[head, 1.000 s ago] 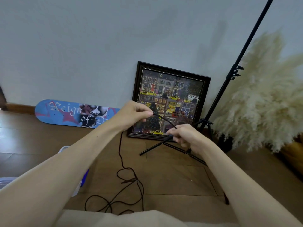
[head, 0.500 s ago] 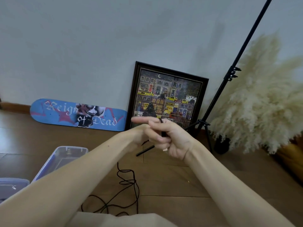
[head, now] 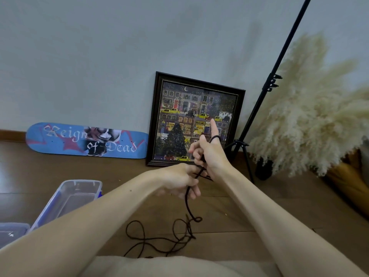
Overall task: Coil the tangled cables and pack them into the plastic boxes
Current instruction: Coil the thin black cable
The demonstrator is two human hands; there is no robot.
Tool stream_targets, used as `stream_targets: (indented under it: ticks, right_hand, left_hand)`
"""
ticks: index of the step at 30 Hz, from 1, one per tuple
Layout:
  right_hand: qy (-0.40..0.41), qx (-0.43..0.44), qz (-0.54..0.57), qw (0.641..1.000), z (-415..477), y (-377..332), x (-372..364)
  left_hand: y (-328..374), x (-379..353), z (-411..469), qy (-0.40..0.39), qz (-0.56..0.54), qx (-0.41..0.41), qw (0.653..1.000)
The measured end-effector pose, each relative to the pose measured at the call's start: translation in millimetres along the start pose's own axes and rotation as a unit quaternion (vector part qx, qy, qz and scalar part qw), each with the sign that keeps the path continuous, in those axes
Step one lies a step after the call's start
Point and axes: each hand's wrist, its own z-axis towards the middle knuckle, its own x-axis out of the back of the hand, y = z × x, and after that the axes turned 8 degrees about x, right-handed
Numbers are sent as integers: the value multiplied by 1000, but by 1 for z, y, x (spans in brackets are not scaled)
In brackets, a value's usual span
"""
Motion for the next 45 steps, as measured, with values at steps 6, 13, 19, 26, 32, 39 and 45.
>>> stream_targets:
  ticks: [6, 13, 19, 26, 32, 39, 45]
  right_hand:
    - [-42, 74, -129, 988, -2, 6, -8]
    - [-92, 75, -265, 957, -3, 14, -8]
    - [-127, 113, -504, 847, 2, 14, -7]
    - [-156, -7, -508, 847, 13, 12, 6]
    - [-269, -110, -312, 904, 4, 7, -8]
    - [-405, -281, -150, 857, -5, -12, -10]
    - [-462, -313, 100, 824, -8, -17, -10]
  left_hand:
    - [5, 5, -6, 11, -12, 1, 1000]
    - [5, 14, -10, 116, 14, -5, 993]
    - [16, 22, -13, 111, 46, -6, 993]
    - [22, 50, -24, 203, 162, -59, 964]
    - [16, 62, -20, 283, 157, -160, 933]
    - [16, 69, -27, 214, 101, -151, 960]
    - [14, 63, -29, 170, -25, -161, 972]
